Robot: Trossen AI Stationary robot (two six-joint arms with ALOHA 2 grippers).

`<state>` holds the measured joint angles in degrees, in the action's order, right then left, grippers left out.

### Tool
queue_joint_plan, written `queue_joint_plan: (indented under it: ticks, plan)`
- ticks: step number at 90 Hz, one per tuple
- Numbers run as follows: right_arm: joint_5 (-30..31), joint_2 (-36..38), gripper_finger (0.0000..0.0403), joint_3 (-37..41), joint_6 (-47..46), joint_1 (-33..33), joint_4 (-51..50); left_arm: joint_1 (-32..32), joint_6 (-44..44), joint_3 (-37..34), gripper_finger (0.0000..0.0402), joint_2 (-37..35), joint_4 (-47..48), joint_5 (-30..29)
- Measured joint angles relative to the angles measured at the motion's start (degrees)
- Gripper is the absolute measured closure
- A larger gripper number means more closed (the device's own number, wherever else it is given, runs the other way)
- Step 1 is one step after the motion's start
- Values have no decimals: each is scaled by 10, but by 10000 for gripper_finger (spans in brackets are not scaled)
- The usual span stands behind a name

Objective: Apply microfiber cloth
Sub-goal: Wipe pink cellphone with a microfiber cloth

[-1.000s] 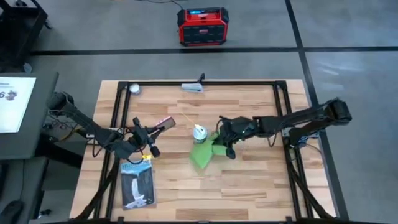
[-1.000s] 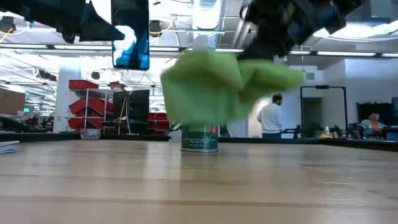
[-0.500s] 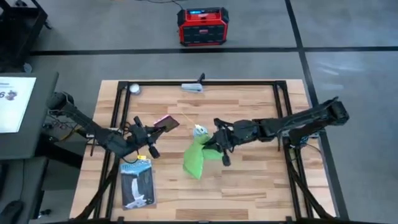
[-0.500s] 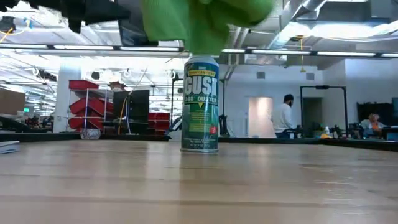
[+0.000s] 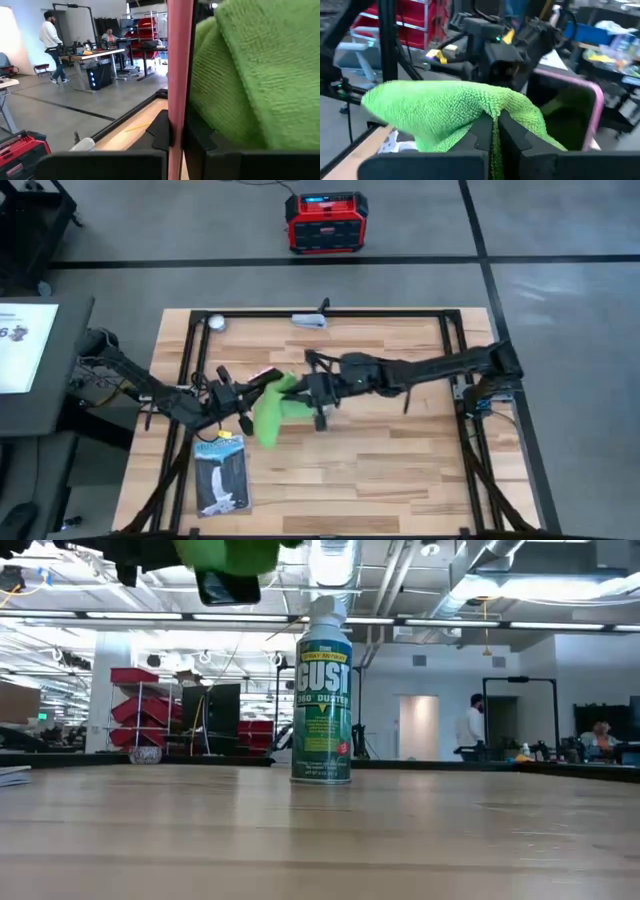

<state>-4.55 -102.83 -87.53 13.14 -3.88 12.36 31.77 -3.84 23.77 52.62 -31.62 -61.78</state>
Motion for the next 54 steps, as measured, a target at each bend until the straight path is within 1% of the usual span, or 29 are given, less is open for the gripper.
queue_joint_plan:
  ticks: [10,17,37,46,54]
  plan:
    - [-2,-28,403,-48,8,15,-21,0,0,0,399,0,1,0]
    - [-17,-42,403,-54,6,24,-38,0,-2,0,399,0,2,-1]
    - [-32,-63,403,-16,-25,37,-44,5,-11,0,399,0,4,-3]
    - [-32,-63,403,10,-29,38,-18,9,-11,0,399,0,3,-4]
    - [-32,-63,403,13,-30,42,-12,9,-11,0,399,0,2,-4]
